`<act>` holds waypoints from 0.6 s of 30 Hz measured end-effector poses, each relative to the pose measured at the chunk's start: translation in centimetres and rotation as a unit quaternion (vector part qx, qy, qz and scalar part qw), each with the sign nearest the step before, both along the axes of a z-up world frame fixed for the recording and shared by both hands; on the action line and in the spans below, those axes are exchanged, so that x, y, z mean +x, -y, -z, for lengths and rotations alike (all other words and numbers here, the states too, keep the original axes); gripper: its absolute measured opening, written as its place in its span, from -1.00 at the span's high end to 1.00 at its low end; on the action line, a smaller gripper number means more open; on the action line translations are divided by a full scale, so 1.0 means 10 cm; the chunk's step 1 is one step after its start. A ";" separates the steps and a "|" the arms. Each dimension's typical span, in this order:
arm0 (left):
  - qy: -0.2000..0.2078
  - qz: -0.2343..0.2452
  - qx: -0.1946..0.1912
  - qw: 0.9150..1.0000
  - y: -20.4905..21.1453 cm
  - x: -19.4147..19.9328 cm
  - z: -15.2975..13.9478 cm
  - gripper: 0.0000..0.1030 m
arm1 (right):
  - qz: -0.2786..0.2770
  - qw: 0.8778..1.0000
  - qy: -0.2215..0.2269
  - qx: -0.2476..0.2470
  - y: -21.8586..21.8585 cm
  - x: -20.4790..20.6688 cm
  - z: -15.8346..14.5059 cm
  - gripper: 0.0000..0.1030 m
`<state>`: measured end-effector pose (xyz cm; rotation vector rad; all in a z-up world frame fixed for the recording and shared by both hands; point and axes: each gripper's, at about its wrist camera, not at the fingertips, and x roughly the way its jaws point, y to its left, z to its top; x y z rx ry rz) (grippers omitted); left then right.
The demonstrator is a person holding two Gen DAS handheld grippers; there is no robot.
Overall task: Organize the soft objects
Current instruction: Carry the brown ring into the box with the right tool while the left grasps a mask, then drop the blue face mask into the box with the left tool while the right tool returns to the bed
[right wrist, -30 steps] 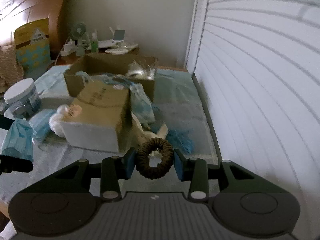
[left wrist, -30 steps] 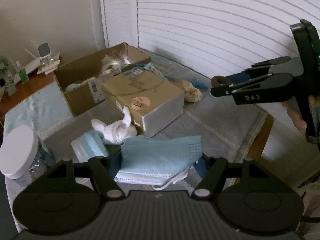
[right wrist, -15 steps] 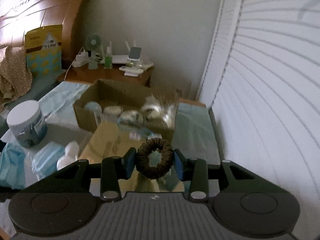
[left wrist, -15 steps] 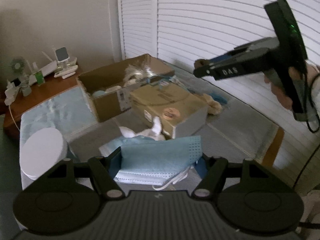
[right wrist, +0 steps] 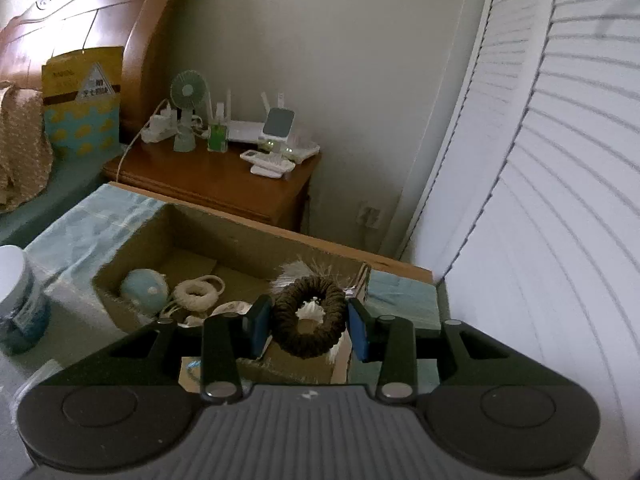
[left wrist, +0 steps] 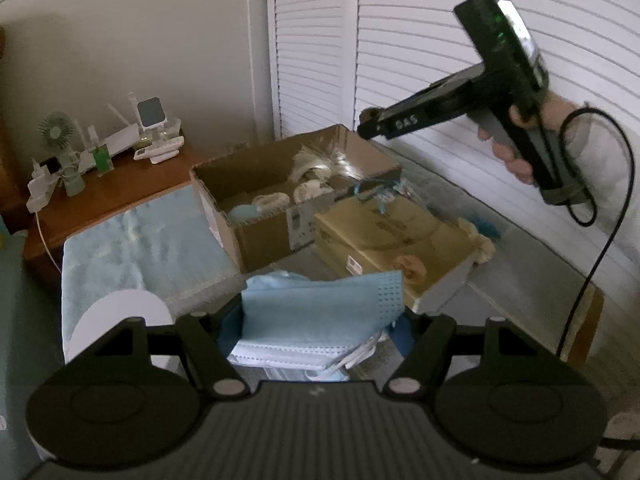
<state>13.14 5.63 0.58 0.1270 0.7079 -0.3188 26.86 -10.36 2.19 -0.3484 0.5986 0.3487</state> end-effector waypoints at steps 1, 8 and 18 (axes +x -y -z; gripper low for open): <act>0.000 -0.001 0.000 1.000 0.00 0.03 0.00 -0.38 | -0.001 1.000 -0.003 0.000 0.00 0.05 0.03 0.06; 0.000 -0.005 0.005 1.000 -0.01 0.22 -0.02 -0.38 | -0.003 1.000 -0.007 0.017 0.09 0.04 0.17 -1.00; 0.005 -0.005 0.008 1.000 0.02 0.50 -0.18 -0.38 | -0.005 0.998 -0.028 0.051 0.26 -0.50 0.18 -1.00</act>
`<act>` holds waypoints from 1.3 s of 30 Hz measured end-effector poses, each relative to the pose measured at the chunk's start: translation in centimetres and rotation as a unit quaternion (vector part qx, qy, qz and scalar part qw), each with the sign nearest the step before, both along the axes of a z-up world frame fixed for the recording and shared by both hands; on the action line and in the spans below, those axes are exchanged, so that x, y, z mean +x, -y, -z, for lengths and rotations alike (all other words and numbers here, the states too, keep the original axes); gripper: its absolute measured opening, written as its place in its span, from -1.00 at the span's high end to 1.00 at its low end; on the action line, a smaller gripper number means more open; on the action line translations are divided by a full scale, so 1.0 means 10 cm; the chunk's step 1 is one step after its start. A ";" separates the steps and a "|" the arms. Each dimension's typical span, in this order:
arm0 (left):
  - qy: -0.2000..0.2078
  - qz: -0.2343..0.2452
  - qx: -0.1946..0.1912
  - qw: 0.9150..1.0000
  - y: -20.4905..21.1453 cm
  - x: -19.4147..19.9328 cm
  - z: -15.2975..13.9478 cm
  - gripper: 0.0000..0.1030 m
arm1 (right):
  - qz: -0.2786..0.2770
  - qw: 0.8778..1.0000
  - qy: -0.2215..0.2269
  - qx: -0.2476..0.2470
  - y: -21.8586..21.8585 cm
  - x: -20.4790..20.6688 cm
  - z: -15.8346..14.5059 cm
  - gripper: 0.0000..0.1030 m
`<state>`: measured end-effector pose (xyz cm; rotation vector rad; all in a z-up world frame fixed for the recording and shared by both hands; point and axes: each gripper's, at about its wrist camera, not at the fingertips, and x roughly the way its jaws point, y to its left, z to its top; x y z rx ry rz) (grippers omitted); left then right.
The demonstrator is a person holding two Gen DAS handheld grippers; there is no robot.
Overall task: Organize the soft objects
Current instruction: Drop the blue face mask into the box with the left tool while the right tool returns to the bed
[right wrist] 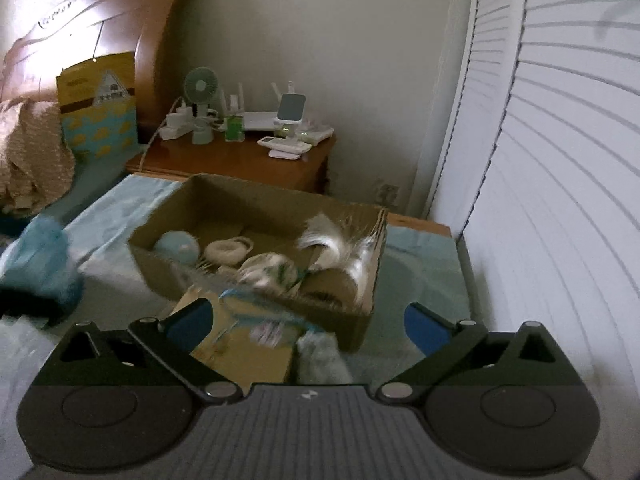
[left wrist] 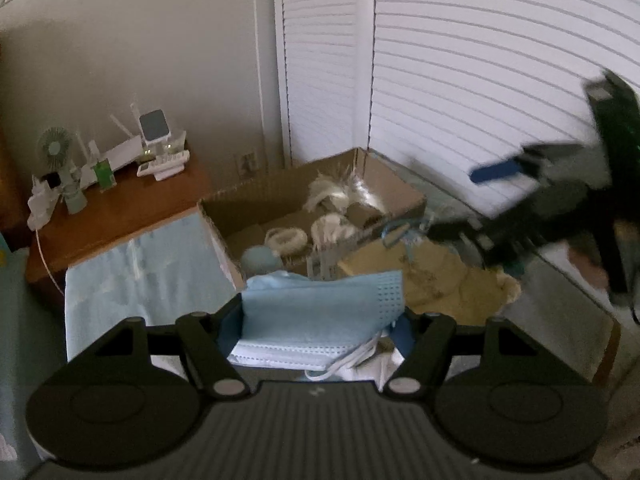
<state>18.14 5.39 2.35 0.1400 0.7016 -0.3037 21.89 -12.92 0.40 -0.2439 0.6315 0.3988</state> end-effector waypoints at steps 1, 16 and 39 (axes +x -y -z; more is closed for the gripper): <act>0.003 0.000 0.003 1.000 0.01 0.03 -0.03 -0.38 | 0.001 1.000 -0.001 0.004 0.01 -0.07 0.00 -1.00; 0.002 -0.022 0.002 1.000 0.22 1.12 -0.19 -0.39 | -0.010 1.000 0.011 0.020 0.13 -0.63 -0.04 -1.00; -0.015 -0.099 0.023 0.995 0.21 1.52 0.10 -0.81 | 0.028 0.999 0.015 0.011 0.27 -0.66 -0.01 -1.00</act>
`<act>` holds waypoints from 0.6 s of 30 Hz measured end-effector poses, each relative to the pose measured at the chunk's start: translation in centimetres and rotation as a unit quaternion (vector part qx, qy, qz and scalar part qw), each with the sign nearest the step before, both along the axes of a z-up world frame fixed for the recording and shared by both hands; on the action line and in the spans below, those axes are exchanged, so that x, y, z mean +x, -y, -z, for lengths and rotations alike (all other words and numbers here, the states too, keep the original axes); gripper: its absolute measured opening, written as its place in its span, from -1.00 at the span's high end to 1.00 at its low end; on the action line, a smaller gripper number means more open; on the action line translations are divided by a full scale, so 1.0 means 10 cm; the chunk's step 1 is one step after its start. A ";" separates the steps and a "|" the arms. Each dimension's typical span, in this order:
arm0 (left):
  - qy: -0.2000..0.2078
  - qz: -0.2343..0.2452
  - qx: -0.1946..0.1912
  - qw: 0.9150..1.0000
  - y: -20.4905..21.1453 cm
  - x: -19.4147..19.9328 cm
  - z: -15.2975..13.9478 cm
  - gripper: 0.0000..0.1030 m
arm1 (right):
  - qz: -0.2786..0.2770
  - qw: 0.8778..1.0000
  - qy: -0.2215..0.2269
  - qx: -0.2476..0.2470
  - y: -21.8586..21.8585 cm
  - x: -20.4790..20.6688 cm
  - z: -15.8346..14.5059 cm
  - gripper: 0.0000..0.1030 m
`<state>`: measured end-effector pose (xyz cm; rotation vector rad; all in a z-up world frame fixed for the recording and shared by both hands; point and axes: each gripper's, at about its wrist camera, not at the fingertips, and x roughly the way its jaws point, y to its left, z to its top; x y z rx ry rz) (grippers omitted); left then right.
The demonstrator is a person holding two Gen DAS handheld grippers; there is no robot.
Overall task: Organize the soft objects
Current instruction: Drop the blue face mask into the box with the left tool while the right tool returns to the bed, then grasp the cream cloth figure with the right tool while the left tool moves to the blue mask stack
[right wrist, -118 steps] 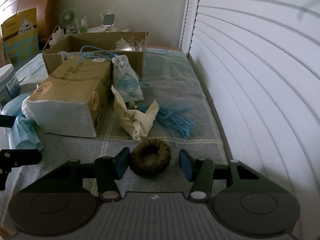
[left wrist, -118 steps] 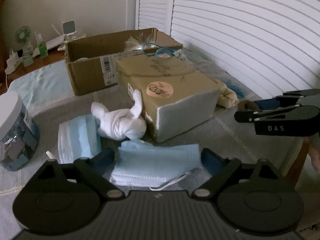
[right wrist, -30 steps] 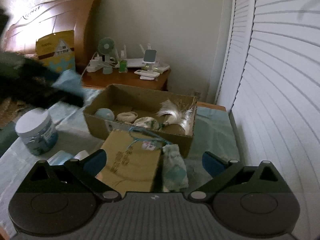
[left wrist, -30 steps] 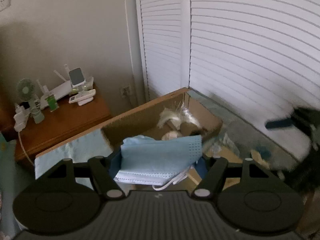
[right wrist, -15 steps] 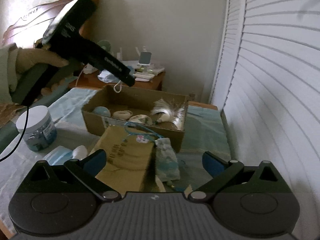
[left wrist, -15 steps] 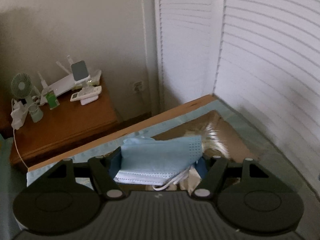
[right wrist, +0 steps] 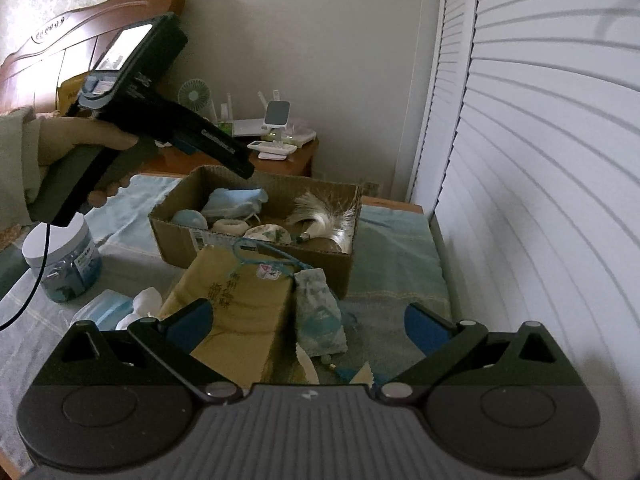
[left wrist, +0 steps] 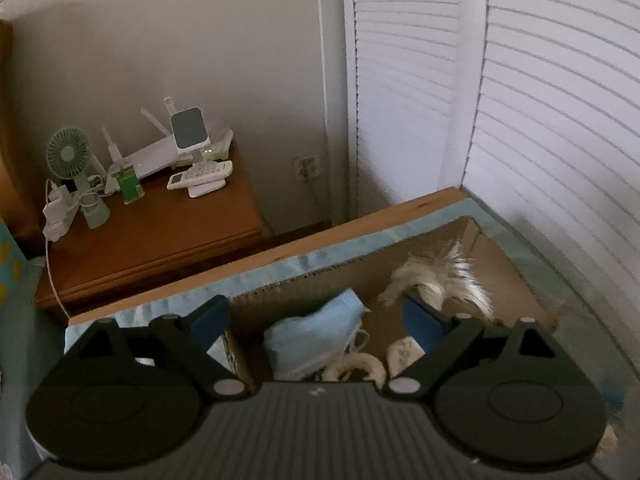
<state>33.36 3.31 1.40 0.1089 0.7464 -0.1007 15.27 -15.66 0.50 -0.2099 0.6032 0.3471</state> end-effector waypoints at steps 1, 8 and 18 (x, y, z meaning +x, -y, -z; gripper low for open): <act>0.002 0.004 -0.003 1.000 0.00 -0.04 -0.02 -0.81 | 0.000 1.000 -0.001 0.000 0.00 -0.01 0.00 -1.00; 0.022 0.028 -0.009 0.999 0.04 -0.52 -0.17 -0.82 | 0.005 1.000 -0.005 0.001 0.01 -0.12 0.02 -1.00; 0.042 0.051 -0.021 0.998 0.11 -1.32 -0.23 -0.91 | 0.023 0.999 -0.021 -0.009 0.08 -0.32 0.17 -1.00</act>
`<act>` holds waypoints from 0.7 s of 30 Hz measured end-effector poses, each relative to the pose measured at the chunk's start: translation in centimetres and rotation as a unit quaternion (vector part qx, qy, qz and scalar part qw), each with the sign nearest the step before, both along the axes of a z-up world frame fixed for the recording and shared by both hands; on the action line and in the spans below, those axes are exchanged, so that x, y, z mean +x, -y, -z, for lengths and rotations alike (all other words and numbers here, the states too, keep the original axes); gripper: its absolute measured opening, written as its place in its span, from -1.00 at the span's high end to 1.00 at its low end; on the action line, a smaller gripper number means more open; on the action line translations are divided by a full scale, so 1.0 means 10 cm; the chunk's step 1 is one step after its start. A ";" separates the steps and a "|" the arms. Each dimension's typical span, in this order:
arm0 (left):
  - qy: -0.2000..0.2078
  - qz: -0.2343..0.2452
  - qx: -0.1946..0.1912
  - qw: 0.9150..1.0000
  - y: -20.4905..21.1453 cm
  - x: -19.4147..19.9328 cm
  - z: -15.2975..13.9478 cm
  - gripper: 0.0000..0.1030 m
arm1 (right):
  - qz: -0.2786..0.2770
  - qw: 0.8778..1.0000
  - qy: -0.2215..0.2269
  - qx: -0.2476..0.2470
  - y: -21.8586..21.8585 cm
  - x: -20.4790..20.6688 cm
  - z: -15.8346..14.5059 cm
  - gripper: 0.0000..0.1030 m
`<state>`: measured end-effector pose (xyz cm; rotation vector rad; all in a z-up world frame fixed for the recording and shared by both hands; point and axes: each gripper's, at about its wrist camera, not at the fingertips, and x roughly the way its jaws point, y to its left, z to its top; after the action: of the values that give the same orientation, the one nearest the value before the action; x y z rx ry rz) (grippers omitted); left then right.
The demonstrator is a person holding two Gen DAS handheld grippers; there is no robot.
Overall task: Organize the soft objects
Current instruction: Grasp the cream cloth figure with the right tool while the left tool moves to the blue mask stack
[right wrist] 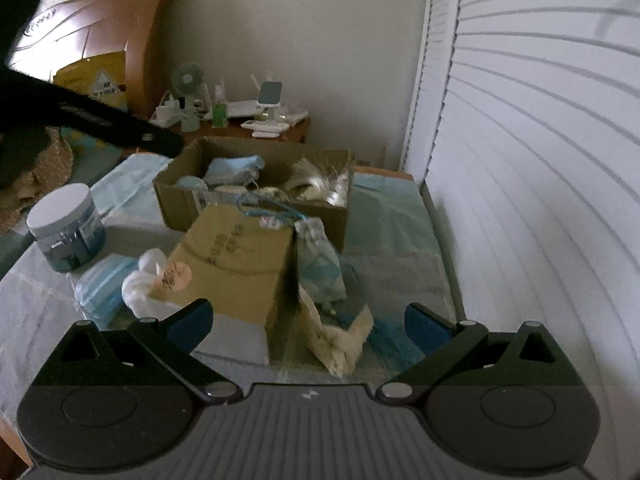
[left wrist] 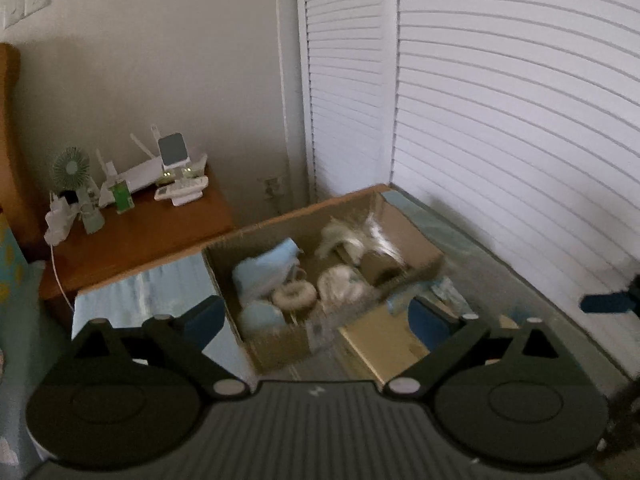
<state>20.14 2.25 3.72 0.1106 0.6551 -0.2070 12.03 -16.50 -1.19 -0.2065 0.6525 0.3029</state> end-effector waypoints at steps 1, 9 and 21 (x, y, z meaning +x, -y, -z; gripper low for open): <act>0.000 -0.001 -0.003 1.000 -0.01 -0.07 0.01 -0.91 | 0.003 1.000 -0.003 -0.002 0.01 -0.01 0.02 -1.00; -0.006 -0.016 -0.010 1.000 -0.01 -0.57 0.24 -0.91 | 0.025 0.999 -0.028 -0.020 0.10 -0.07 0.26 -1.00; -0.055 -0.074 -0.019 0.996 -0.15 -0.80 0.83 -0.91 | 0.053 0.994 -0.090 -0.022 0.19 0.01 0.69 -1.00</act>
<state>12.10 3.75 -4.58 0.0129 0.7663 -0.0830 12.13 -18.43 -8.10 -0.1869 0.8471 0.2063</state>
